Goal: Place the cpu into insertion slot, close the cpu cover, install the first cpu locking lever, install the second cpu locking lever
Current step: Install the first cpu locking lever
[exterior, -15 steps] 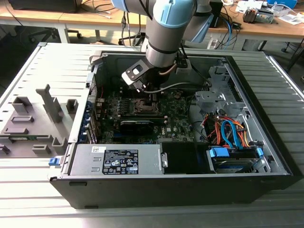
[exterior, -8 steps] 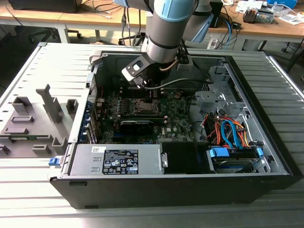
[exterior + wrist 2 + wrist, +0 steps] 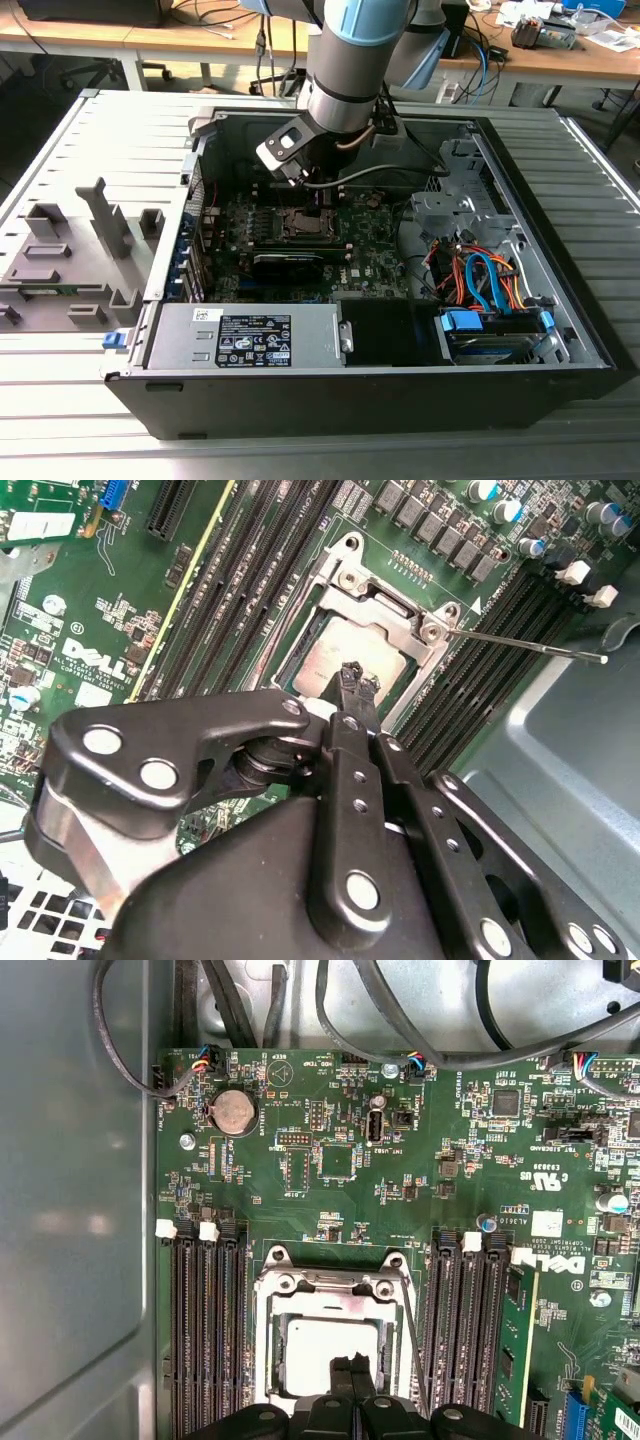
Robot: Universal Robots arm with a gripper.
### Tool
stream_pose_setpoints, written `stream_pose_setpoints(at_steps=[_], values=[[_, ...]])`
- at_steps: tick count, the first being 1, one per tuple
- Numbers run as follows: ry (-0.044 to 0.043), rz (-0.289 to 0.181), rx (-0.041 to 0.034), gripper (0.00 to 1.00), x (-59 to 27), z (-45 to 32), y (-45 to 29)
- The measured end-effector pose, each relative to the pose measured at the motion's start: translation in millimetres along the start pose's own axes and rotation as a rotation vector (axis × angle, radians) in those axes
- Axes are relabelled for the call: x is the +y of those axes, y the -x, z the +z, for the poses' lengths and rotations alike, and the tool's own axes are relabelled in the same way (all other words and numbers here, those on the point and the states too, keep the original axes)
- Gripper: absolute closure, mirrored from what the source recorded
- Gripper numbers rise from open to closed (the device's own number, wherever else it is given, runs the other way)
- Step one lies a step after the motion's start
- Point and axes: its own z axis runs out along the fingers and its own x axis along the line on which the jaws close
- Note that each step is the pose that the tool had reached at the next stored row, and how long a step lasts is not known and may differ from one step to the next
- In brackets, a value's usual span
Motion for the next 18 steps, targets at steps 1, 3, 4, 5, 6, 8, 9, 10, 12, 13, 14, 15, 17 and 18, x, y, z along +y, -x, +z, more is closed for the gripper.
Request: stream_pose_setpoints(at_steps=[1, 3, 4, 5, 6, 8, 9, 10, 12, 13, 14, 15, 17, 18], values=[[0.0, 0.0, 0.0001, 0.89, 0.0, 0.0, 0.0], [0.0002, 0.0, 0.0001, 0.89, 0.0, 0.0, 0.0], [0.0007, 0.0, 0.0, 0.89, 0.1, 0.0, 0.0], [0.0026, 0.0, 0.0, 0.89, 0.0, 0.0, 0.0], [0.0094, -0.001, -0.0008, 0.89, 0.0, 0.0, 0.1], [0.0364, -0.002, -0.0018, 0.89, 0.0, 0.3, 0.0], [0.0474, -0.003, -0.0024, 0.89, 0.0, 0.3, 0.0], [0.0809, -0.005, -0.004, 0.89, -0.1, 0.6, 0.0], [0.0844, -0.006, -0.004, 0.89, 0.0, 0.7, 0.0], [0.0845, -0.006, -0.0041, 0.89, 0.0, 0.6, 0.0], [0.0845, -0.006, -0.0042, 0.89, 0.0, 0.6, 0.0], [0.0846, -0.006, -0.0042, 0.89, 0.0, 0.6, 0.0], [0.0846, -0.006, -0.0043, 0.89, 0.0, 0.6, 0.0], [0.0847, -0.007, -0.0043, 0.89, 0.0, 0.6, 0.0]])
